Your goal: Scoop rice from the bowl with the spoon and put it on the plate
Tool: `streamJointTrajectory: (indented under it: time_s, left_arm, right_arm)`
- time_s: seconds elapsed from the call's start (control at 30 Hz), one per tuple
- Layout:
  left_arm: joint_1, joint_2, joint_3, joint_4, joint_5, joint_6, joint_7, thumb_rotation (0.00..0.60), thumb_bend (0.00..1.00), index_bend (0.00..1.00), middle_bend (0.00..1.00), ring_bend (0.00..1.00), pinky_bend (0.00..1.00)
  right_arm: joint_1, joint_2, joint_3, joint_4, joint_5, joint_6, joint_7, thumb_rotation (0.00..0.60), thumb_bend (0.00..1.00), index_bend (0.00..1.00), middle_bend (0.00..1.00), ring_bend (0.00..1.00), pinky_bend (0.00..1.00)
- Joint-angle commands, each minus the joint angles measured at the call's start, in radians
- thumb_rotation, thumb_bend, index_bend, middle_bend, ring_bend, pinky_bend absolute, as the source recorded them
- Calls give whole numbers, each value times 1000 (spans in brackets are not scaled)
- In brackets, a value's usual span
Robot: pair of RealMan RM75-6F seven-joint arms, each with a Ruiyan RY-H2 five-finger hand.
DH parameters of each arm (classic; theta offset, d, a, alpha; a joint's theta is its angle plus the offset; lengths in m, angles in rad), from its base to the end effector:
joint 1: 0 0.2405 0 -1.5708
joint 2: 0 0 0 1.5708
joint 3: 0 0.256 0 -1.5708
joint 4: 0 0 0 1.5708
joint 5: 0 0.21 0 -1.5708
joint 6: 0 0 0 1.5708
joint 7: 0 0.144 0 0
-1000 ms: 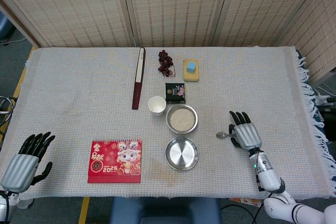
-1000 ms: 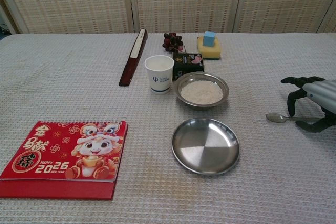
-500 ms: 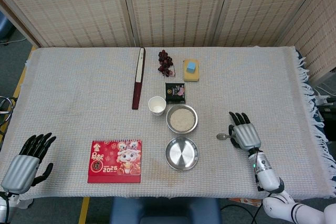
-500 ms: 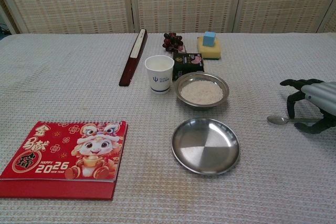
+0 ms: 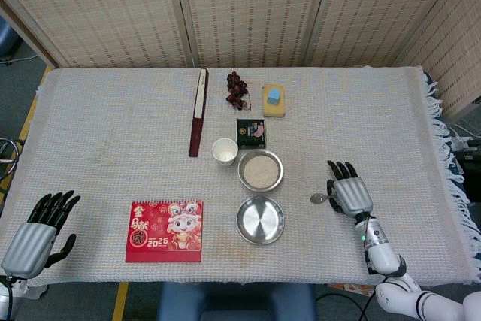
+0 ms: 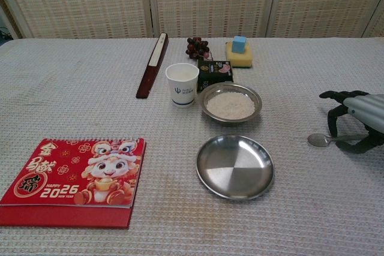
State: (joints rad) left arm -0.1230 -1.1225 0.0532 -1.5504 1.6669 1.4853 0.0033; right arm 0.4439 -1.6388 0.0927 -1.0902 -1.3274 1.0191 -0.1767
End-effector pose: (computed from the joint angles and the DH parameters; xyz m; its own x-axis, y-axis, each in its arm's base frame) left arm -0.3035 0.1693 0.1404 0.4712 0.0803 0.8784 0.8701 -0.2057 -0.4479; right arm -0.2988 -0.2979 -0.0145 0.5425 -0.2668 0.7965 -0.8400 -0.1766 0.5130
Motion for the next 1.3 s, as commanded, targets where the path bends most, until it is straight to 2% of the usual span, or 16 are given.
streamJointTrajectory:
  time_s: [0.03, 0.13, 0.23, 0.37, 0.5, 0.67, 1.0, 1.3]
  left_arm:
    - [-1, -1, -1, 1, -1, -1, 1, 600, 460, 0, 0, 0, 62]
    - [-1, -1, -1, 1, -3, -3, 1, 600, 460, 0, 0, 0, 62]
    - [-2, -2, -2, 2, -6, -5, 0, 600, 460, 0, 0, 0, 62]
    - [-2, -1, -1, 0, -4, -5, 1, 600, 460, 0, 0, 0, 62]
    - [2, -2, 0, -3, 3, 4, 8, 600, 463, 0, 0, 0, 62]
    - [4, -2, 2, -5, 1, 3, 11, 600, 464, 0, 0, 0, 63]
    - [4, 3, 3, -13, -6, -6, 5, 600, 458, 0, 0, 0, 82]
    - [4, 7, 5, -12, 0, -3, -2, 600, 459, 0, 0, 0, 86]
  right_arm:
    - [0, 1, 0, -1, -2, 5, 2, 600, 293, 572, 0, 0, 0]
    - [-1, 1, 1, -1, -6, 15, 8, 600, 293, 587, 7, 0, 0]
    - [-2, 0, 2, 4, -16, 29, 21, 600, 292, 607, 57, 0, 0]
    - [-1, -5, 3, 19, -31, 49, 36, 600, 292, 668, 201, 0, 0]
    - [-4, -20, 7, 33, -31, 74, 2, 600, 303, 783, 370, 7, 0]
    - [-9, -38, 7, 39, -34, 91, -10, 600, 314, 853, 481, 72, 0]
    - [-17, -43, 14, 42, -26, 110, -14, 600, 317, 958, 567, 130, 0]
    - [-18, -39, 15, 31, -17, 100, -31, 600, 319, 974, 578, 134, 0]
